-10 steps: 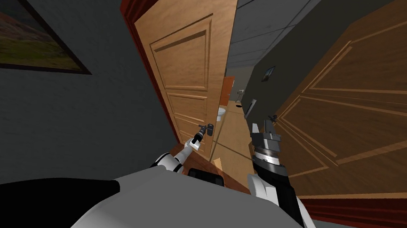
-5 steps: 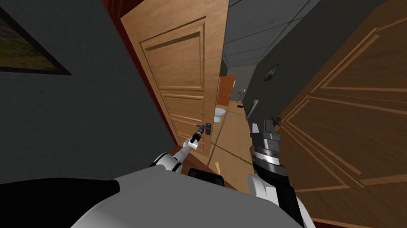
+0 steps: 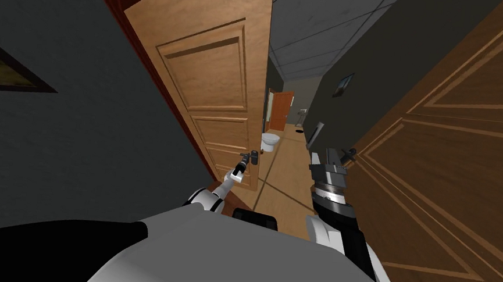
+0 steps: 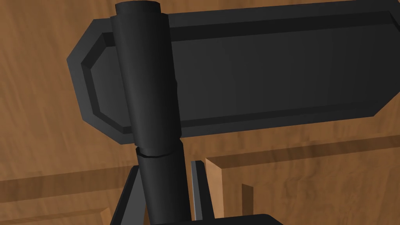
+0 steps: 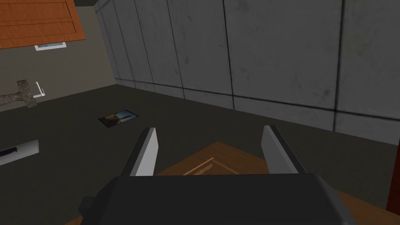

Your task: Push the door open

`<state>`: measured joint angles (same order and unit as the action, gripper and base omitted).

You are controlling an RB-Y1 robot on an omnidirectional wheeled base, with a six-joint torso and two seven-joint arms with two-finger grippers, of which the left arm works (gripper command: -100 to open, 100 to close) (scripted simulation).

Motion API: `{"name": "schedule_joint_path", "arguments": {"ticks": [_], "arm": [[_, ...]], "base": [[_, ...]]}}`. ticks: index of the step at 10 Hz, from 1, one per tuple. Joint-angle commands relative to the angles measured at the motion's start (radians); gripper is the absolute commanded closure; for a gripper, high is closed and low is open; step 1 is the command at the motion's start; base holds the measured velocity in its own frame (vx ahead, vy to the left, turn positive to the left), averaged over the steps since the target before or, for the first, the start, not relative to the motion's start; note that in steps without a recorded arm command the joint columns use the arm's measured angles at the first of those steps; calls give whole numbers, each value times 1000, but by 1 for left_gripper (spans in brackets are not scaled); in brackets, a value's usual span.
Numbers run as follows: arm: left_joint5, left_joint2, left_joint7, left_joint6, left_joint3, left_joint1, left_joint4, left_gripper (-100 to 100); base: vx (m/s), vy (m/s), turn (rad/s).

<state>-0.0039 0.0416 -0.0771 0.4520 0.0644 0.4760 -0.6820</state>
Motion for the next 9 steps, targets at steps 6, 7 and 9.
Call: {"name": "schedule_joint_path", "arguments": {"ticks": [6, 7, 9], "arm": [[24, 38, 31, -7, -92, -9, -1, 100], [27, 40, 34, -7, -101, -10, 0, 100], [34, 46, 43, -7, -128, -10, 1, 100]], "base": [[127, -127, 77], [125, -138, 95], [97, -105, 51]]}}
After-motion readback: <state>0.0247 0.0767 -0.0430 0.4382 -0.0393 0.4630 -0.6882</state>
